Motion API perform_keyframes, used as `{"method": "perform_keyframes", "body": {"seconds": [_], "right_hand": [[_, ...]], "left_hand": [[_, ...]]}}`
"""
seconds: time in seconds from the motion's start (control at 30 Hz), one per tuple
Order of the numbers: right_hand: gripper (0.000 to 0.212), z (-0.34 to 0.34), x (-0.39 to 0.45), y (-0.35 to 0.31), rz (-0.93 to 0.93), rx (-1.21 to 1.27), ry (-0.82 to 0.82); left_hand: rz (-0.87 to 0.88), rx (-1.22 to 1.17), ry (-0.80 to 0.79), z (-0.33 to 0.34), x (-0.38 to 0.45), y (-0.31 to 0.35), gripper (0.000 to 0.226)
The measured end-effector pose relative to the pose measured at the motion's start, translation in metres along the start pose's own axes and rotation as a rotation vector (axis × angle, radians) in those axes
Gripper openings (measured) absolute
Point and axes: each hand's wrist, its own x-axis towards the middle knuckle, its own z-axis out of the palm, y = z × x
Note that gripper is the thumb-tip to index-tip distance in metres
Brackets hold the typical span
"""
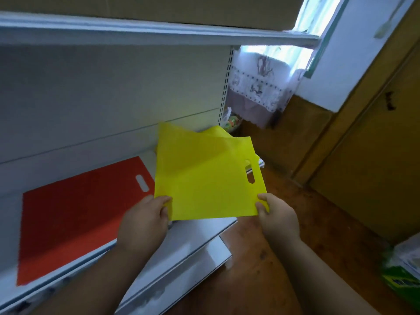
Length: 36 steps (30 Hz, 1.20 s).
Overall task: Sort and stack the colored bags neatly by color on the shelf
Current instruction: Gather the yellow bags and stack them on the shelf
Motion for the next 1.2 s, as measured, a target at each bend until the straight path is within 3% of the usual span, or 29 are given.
{"method": "perform_keyframes", "body": {"seconds": [0.27,0.37,0.67,0.83,1.07,1.2], "right_hand": [[0.035,0.006,0.119,-0.011,-0.15,-0.035,-0.019],[0.035,0.007,0.156,-0.01,-0.214,-0.063,-0.036],[0.033,0.029,0.264,0.021,-0.325,-0.214,-0.317],[0.028,0.04,0.293,0.024,-0.412,-0.272,-0.438],[0.018,0.044,0.307,0.017,-0.478,-0.417,-0.457],[0.03,0.044,0.294,-0.003,-0.583,-0.289,-0.506]], "left_hand": [[-0.125,0.046,0.051,0.019,0.069,0.007,0.028],[-0.176,0.169,0.027,0.029,0.086,0.009,0.028],[-0.275,0.394,-0.106,0.08,0.114,0.057,0.01],[-0.351,0.461,-0.084,0.102,0.126,0.061,0.011],[-0.406,0.49,-0.022,0.105,0.127,0.069,0.016],[-0.392,0.401,0.01,0.099,0.119,0.075,0.015]]}}
